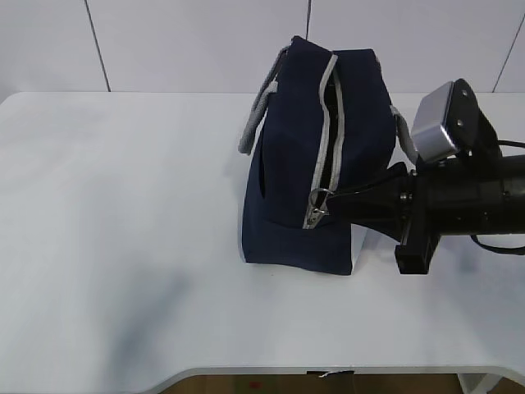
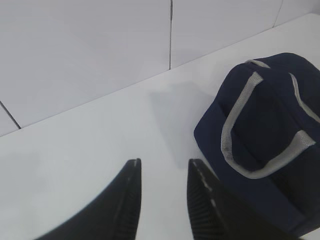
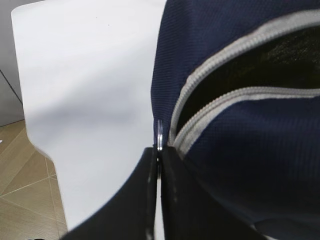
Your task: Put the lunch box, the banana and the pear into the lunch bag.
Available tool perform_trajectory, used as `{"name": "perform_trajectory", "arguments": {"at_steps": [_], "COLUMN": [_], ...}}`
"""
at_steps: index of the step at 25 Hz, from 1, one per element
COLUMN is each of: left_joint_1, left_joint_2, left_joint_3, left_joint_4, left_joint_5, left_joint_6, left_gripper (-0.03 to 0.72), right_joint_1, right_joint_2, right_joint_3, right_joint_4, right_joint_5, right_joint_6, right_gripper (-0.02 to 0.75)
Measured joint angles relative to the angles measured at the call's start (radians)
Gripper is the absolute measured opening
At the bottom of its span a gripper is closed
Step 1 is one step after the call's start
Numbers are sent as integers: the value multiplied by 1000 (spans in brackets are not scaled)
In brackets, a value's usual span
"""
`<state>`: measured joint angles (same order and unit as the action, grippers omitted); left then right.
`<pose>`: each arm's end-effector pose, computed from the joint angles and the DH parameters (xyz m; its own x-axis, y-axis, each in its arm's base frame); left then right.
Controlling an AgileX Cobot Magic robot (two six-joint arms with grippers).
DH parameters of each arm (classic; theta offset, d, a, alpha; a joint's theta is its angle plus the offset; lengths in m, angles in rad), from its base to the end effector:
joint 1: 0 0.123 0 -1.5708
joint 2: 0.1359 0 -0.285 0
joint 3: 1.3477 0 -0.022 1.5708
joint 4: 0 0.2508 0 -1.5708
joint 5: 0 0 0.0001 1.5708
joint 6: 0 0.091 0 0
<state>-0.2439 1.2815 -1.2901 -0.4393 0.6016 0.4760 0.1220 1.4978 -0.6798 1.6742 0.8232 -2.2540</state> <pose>0.2694 -0.0897 0.4112 -0.3814 0.2011 -0.9023 0.4869 0.8734 -0.0112 0.2599 0.0988 0.2203 -0.1560 -0.3686 -0.9164 -0.8720 0.4871 -0.0474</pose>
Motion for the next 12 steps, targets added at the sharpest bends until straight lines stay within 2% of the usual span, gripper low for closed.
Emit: {"name": "perform_trajectory", "arguments": {"at_steps": [12], "left_joint_1": [0], "left_joint_2": [0], "left_joint_3": [0], "left_joint_4": [0], "left_joint_5": [29], "left_joint_6": [0], "left_gripper": [239], "right_joint_1": [0], "right_joint_2": [-12], "right_joint_3": [-63], "right_joint_4": [2], "right_joint_5": [19], "right_joint_6": [19], "right_gripper": [6]}}
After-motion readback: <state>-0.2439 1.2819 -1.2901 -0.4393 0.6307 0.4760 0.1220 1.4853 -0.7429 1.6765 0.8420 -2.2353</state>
